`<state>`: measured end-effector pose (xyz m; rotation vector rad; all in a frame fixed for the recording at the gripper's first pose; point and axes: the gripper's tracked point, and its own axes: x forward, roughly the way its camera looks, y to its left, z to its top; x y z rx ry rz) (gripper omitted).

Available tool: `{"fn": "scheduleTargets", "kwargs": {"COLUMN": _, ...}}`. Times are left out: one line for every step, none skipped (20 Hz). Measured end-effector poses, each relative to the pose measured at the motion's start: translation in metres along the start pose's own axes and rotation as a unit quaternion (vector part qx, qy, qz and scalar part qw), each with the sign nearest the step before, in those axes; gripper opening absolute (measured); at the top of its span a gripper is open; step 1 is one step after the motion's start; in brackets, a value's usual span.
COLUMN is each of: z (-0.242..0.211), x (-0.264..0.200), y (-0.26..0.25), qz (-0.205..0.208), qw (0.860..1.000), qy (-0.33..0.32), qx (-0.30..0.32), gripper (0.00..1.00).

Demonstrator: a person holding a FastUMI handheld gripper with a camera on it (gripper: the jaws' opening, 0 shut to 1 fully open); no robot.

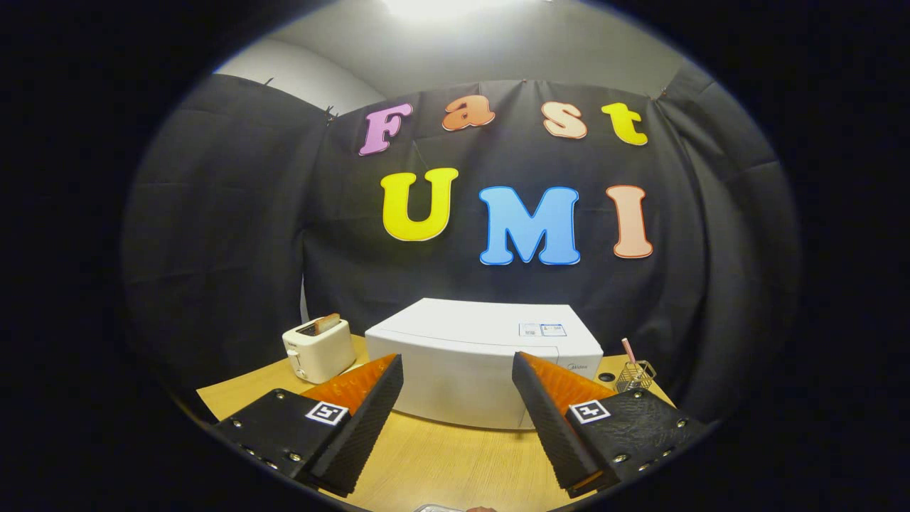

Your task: Open the microwave, put the food inside, and close the microwave door.

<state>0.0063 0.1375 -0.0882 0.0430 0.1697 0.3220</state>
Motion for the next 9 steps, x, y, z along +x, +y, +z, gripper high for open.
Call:
{"fn": "scheduleTargets", "kwargs": {"z": 0.005, "x": -0.003, "y": -0.001, "qz": -0.004, "qw": 1.000, "qy": -0.005, "qx": -0.001, "gripper": 0.98}}
{"fn": "scheduleTargets", "kwargs": {"z": 0.010, "x": -0.006, "y": 0.000, "qz": -0.005, "qw": 1.000, "qy": -0.012, "qx": -0.002, "gripper": 0.97}}
{"fn": "scheduleTargets", "kwargs": {"z": 0.015, "x": -0.009, "y": 0.000, "qz": -0.008, "qw": 1.000, "qy": -0.018, "qx": -0.004, "gripper": 0.97}}
{"fn": "scheduleTargets", "kwargs": {"z": 0.017, "x": -0.012, "y": -0.002, "qz": -0.011, "qw": 1.000, "qy": -0.022, "qx": -0.007, "gripper": 0.97}}
{"fn": "scheduleTargets", "kwargs": {"z": 0.020, "x": -0.014, "y": -0.004, "qz": -0.014, "qw": 1.000, "qy": -0.025, "qx": -0.010, "gripper": 0.98}}
{"fn": "scheduleTargets", "kwargs": {"z": 0.023, "x": -0.016, "y": -0.006, "qz": -0.018, "qw": 0.999, "qy": -0.027, "qx": -0.014, "gripper": 0.97}}
{"fn": "scheduleTargets", "kwargs": {"z": 0.025, "x": -0.018, "y": -0.007, "qz": -0.020, "qw": 0.999, "qy": -0.029, "qx": -0.016, "gripper": 0.97}}
{"fn": "scheduleTargets", "kwargs": {"z": 0.027, "x": -0.019, "y": -0.007, "qz": -0.023, "qw": 0.999, "qy": -0.031, "qx": -0.016, "gripper": 0.97}}
{"fn": "scheduleTargets", "kwargs": {"z": 0.027, "x": -0.021, "y": -0.008, "qz": -0.024, "qw": 0.999, "qy": -0.030, "qx": -0.017, "gripper": 0.97}}
